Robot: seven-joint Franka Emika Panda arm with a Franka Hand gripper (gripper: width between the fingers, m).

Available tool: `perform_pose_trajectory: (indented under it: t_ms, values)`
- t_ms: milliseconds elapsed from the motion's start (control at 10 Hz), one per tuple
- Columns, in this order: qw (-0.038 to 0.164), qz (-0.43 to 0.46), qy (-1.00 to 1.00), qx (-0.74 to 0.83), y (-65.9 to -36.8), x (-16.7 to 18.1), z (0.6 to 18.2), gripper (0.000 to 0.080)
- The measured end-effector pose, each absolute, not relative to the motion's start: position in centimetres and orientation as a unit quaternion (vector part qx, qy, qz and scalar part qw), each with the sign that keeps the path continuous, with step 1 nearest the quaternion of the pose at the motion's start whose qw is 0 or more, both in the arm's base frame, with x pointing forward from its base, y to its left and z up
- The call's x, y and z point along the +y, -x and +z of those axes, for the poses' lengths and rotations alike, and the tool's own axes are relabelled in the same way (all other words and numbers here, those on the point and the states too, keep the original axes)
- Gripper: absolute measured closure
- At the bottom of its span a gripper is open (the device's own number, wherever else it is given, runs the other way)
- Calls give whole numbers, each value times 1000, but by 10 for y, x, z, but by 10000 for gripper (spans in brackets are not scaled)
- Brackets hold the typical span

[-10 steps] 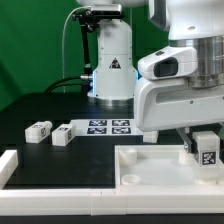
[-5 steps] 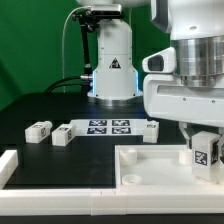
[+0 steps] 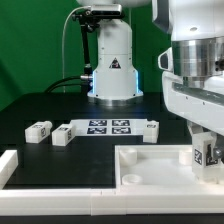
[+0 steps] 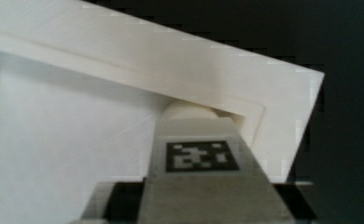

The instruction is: Assemble one leg

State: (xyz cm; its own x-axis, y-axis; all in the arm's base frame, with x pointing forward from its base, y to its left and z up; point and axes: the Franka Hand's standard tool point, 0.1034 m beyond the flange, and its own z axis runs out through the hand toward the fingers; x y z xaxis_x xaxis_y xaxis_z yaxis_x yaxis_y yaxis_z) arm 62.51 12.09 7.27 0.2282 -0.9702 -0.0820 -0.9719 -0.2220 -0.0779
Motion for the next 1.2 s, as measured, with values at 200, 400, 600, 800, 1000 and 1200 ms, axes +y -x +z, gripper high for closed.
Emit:
perform_pose_trajectory:
  t_ms: [200, 400, 600, 800, 1000, 1200]
  values:
    - [56, 6, 807, 588, -625, 122, 72, 502]
    - [57, 1, 843, 536, -623, 128, 72, 320]
    - [55, -7, 907, 416, -621, 130, 71, 185]
    - [54, -13, 952, 302, -621, 131, 71, 151]
    - [52, -19, 977, 206, -621, 130, 71, 150]
    - [45, -27, 995, 87, -623, 128, 72, 150]
